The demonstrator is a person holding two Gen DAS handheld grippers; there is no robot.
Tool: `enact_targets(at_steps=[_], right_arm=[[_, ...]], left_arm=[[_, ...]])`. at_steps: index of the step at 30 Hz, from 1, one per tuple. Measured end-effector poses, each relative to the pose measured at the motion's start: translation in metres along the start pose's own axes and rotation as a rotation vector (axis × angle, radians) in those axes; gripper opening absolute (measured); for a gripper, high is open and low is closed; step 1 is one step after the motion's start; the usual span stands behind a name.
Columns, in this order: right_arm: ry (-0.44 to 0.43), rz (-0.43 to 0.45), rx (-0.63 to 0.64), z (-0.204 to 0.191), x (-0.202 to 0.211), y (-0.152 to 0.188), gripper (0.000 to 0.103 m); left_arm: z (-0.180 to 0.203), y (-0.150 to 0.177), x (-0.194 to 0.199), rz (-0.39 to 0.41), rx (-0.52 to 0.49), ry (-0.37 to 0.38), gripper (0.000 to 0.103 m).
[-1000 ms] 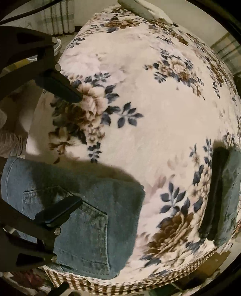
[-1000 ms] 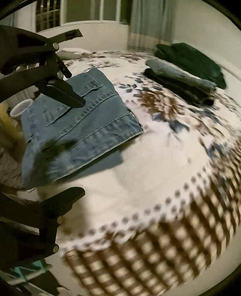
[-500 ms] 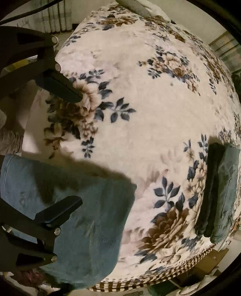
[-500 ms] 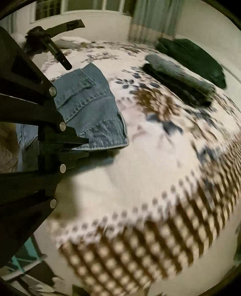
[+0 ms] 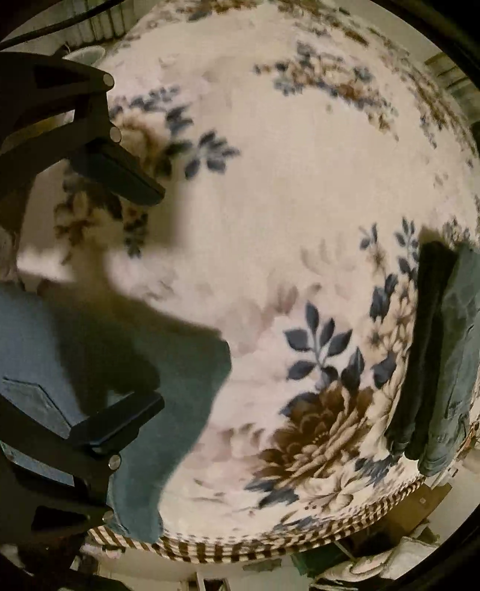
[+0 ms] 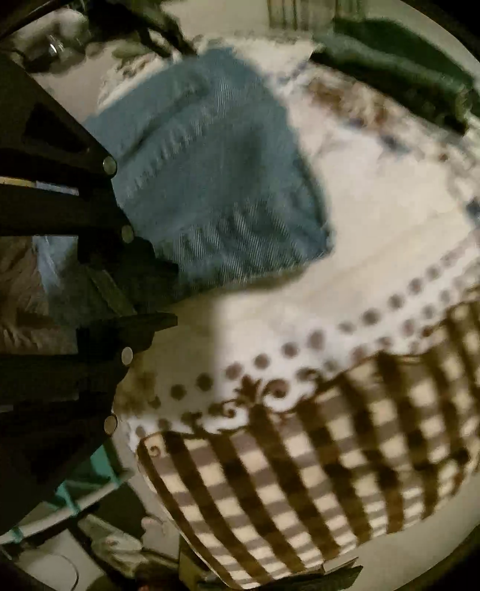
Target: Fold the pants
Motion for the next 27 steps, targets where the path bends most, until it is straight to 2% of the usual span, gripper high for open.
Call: enact_targets(at_steps=[1, 3, 4, 5, 8, 9, 11, 13, 15, 16, 17, 18, 20, 22, 23, 24, 27], right_arm=[[-0.043, 0.020, -0.010, -0.001, 0.008, -0.001, 0.069], [-0.127, 0.048, -0.025, -0.004, 0.018, -0.007, 0.086], [-0.159, 0.053, -0.034, -0.005, 0.021, -0.012, 0.086], [-0.172, 0.055, -0.041, -0.006, 0.023, -0.016, 0.086], [-0.221, 0.072, -0.035, -0.020, 0.026, -0.032, 0.086], [-0.246, 0.074, 0.006, -0.035, 0.027, -0.037, 0.086], [-0.244, 0.064, 0.092, -0.068, 0.027, -0.041, 0.086], [-0.216, 0.068, 0.183, -0.106, 0.025, -0.041, 0.086], [-0.091, 0.081, 0.313, -0.137, 0.015, -0.033, 0.085], [0.012, 0.090, 0.376, -0.145, 0.003, -0.032, 0.078], [0.108, 0.087, 0.403, -0.145, -0.012, -0.034, 0.076], [0.138, 0.083, 0.395, -0.138, -0.021, -0.037, 0.076], [0.143, 0.080, 0.372, -0.128, -0.034, -0.043, 0.078], [0.210, 0.087, 0.403, -0.123, -0.043, -0.045, 0.091], [0.217, 0.086, 0.398, -0.120, -0.046, -0.046, 0.094], [0.207, 0.085, 0.388, -0.118, -0.046, -0.047, 0.097], [0.091, 0.045, 0.316, -0.109, -0.029, -0.050, 0.097]], left_arm=[[0.001, -0.001, -0.006, -0.011, 0.007, 0.010, 0.102], [0.003, -0.004, -0.023, -0.043, 0.038, 0.059, 0.102], [0.004, -0.004, -0.030, -0.060, 0.042, 0.073, 0.102], [0.005, -0.003, -0.036, -0.076, 0.049, 0.084, 0.096], [0.006, -0.004, -0.054, -0.081, -0.003, 0.014, 0.093], [0.006, -0.006, -0.056, -0.072, -0.014, -0.003, 0.093], [0.005, -0.008, -0.056, -0.061, -0.017, -0.021, 0.093], [0.004, -0.009, -0.053, -0.058, -0.005, -0.020, 0.093], [-0.002, -0.011, -0.049, -0.050, 0.005, -0.027, 0.093], [-0.006, -0.010, -0.048, -0.048, 0.013, -0.031, 0.093], [-0.011, -0.010, -0.048, -0.050, 0.023, -0.031, 0.093], [-0.018, -0.009, -0.047, -0.051, 0.040, -0.027, 0.093], [-0.023, -0.007, -0.049, -0.064, 0.059, -0.009, 0.095], [-0.025, -0.007, -0.050, -0.066, 0.058, -0.002, 0.095], [-0.025, -0.006, -0.050, -0.064, 0.046, -0.005, 0.095], [-0.026, -0.006, -0.049, -0.063, 0.044, -0.004, 0.095], [-0.030, -0.005, -0.036, -0.064, 0.073, 0.034, 0.094]])
Point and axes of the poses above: each gripper's, at about its wrist camera, not at the fingertips, and x roughly against the way its jaws point, z to its right, y to its underside, the point moved 6 cm from there along -x, roughly the way its jaws point
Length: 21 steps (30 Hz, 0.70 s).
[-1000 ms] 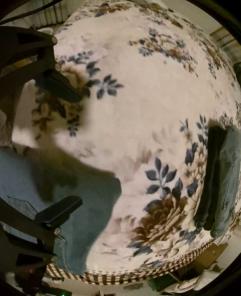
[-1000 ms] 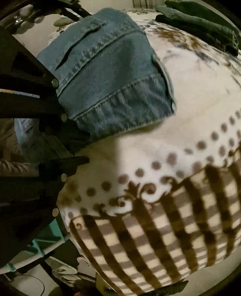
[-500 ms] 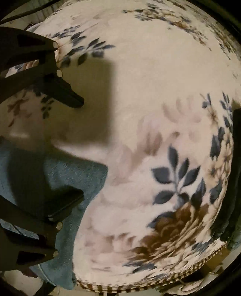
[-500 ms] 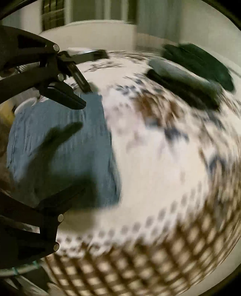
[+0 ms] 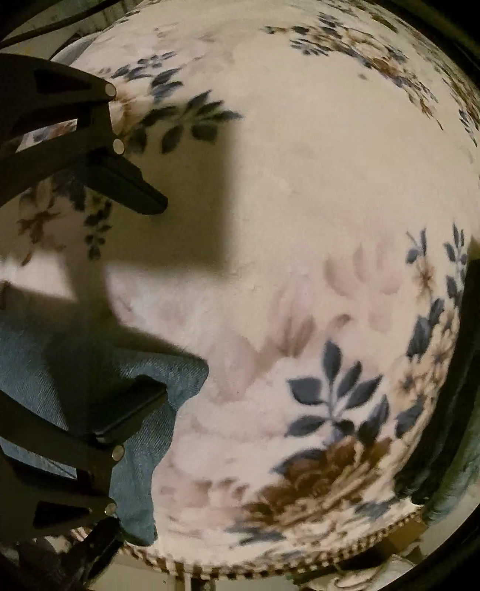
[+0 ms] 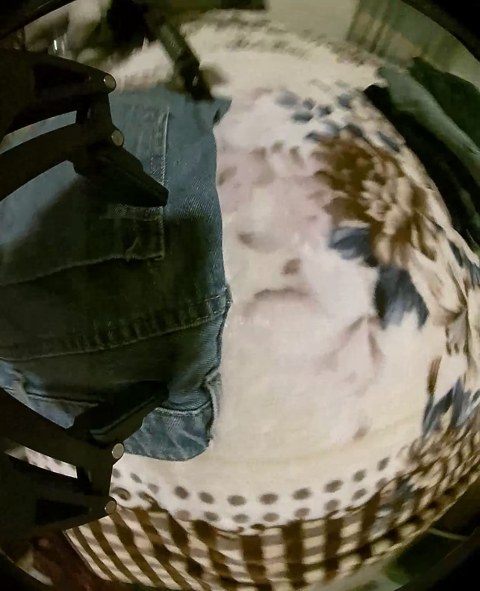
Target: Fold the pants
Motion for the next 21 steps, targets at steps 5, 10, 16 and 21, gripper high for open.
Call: enact_targets(at_steps=[5, 10, 16, 21], right_arm=[[-0.236, 0.039, -0.320, 0.064, 0.054, 0.043, 0.097], [-0.324, -0.051, -0.522, 0.102, 0.034, 0.128, 0.097], [-0.518, -0.149, -0.651, 0.085, -0.035, 0.172, 0.097], [-0.533, -0.117, -0.606, 0.063, -0.057, 0.166, 0.098]], left_arm=[[-0.012, 0.030, 0.032, -0.002, 0.040, 0.112, 0.094], [-0.012, 0.077, 0.032, -0.050, 0.017, 0.113, 0.101], [-0.005, 0.108, 0.022, -0.088, 0.012, 0.123, 0.103], [0.007, 0.103, 0.016, -0.085, -0.027, 0.099, 0.103]])
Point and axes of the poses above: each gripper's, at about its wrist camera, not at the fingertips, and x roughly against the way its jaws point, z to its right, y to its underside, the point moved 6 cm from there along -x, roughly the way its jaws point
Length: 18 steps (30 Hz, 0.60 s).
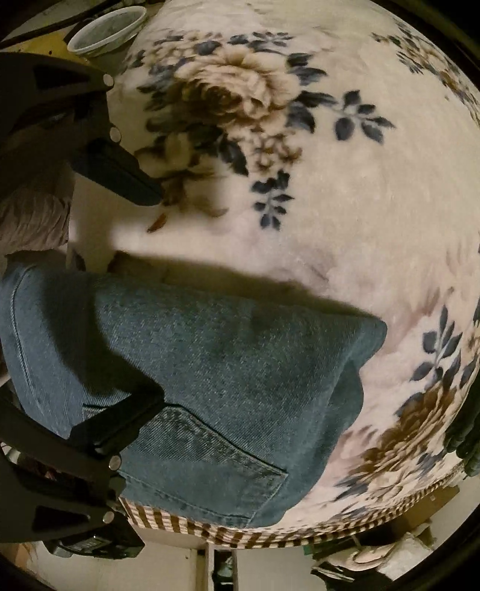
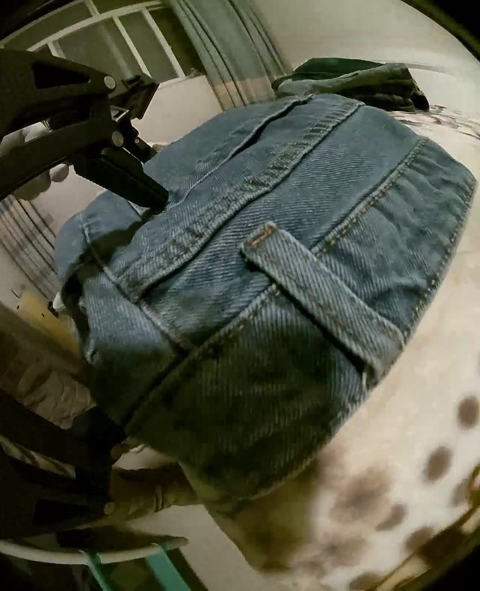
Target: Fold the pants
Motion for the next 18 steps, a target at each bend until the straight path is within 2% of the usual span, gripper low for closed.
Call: enact_targets(at_steps=[2, 5, 6, 8, 10, 11, 13, 15, 16, 18], right_arm=[[-0.010, 0.003, 0.015, -0.002, 0.000, 0.004, 0.094], [-0.028, 0.024, 0.054, -0.017, 0.006, 0.010, 0.081], [-0.031, 0.039, 0.080, -0.023, 0.011, 0.012, 0.073], [-0.048, 0.050, 0.117, -0.037, 0.017, 0.016, 0.073], [-0.006, 0.036, 0.159, -0.043, 0.006, 0.015, 0.073], [0.012, 0.025, 0.162, -0.041, -0.003, 0.012, 0.073], [-0.016, 0.017, 0.135, -0.037, -0.010, 0.004, 0.078], [-0.020, 0.029, 0.117, -0.038, -0.008, -0.001, 0.077], [-0.003, 0.049, 0.136, -0.043, -0.006, 0.002, 0.072], [0.051, 0.088, 0.191, -0.050, 0.001, 0.010, 0.056]], left_arm=[[0.005, -0.003, -0.001, 0.006, -0.015, -0.011, 0.103], [0.018, -0.009, -0.007, 0.010, -0.016, -0.015, 0.103], [0.017, -0.009, -0.007, 0.009, -0.015, -0.013, 0.103], [0.019, -0.011, -0.009, 0.009, -0.006, -0.005, 0.103], [0.014, -0.011, -0.012, -0.002, 0.003, 0.014, 0.103], [0.013, -0.010, -0.016, -0.010, 0.011, 0.031, 0.103], [0.009, -0.009, -0.025, -0.031, 0.028, 0.056, 0.103], [0.008, -0.011, -0.031, -0.048, 0.047, 0.084, 0.103], [0.008, -0.013, -0.032, -0.049, 0.043, 0.087, 0.103], [0.013, -0.014, -0.030, -0.041, 0.009, 0.104, 0.089]])
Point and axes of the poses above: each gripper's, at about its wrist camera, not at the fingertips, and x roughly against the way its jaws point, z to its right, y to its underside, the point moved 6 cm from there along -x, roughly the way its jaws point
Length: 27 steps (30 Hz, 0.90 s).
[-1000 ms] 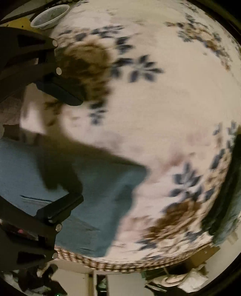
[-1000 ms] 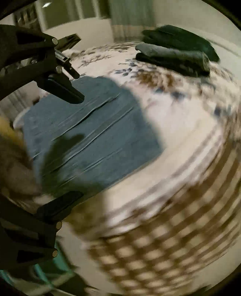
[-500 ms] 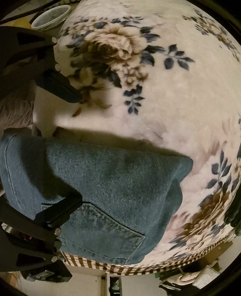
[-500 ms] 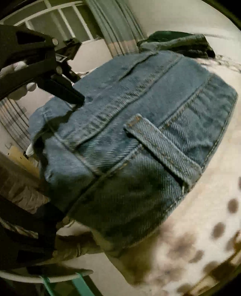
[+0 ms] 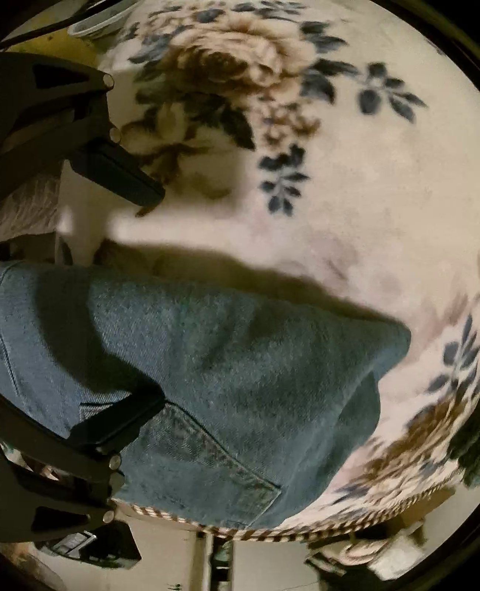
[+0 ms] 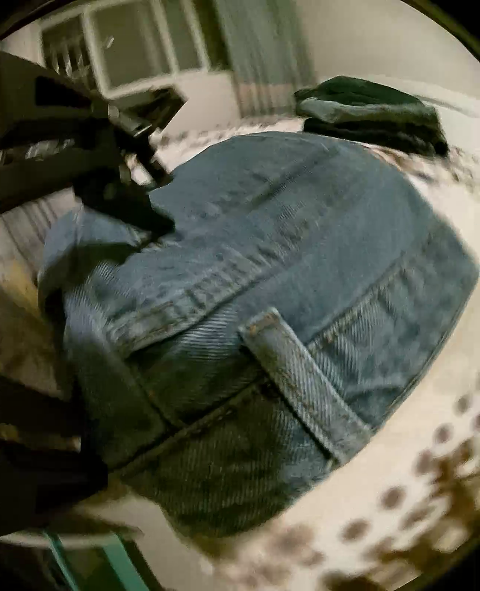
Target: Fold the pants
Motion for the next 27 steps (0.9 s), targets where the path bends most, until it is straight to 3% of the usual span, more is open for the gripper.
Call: enact_targets(at_steps=[1, 2, 4, 7, 19, 27], right_arm=[[0.002, 0.015, -0.001, -0.004, 0.005, 0.003, 0.049], [0.006, 0.026, -0.003, -0.007, 0.008, 0.004, 0.047], [0.045, 0.050, 0.022, -0.017, 0.017, 0.007, 0.042], [0.073, 0.083, 0.038, -0.034, 0.028, 0.010, 0.038], [0.106, 0.175, 0.130, -0.109, 0.088, 0.030, 0.033], [0.081, 0.264, 0.182, -0.183, 0.114, 0.019, 0.032]], left_arm=[[0.005, 0.000, 0.002, 0.004, -0.017, 0.033, 0.058], [0.016, 0.002, 0.006, 0.002, -0.054, 0.058, 0.046], [0.030, 0.001, 0.012, 0.018, -0.116, 0.013, 0.037], [0.035, 0.000, 0.025, 0.043, -0.128, 0.027, 0.026], [0.056, -0.012, 0.099, 0.141, -0.281, 0.025, 0.021], [0.063, -0.052, 0.162, 0.203, -0.313, 0.054, 0.021]])
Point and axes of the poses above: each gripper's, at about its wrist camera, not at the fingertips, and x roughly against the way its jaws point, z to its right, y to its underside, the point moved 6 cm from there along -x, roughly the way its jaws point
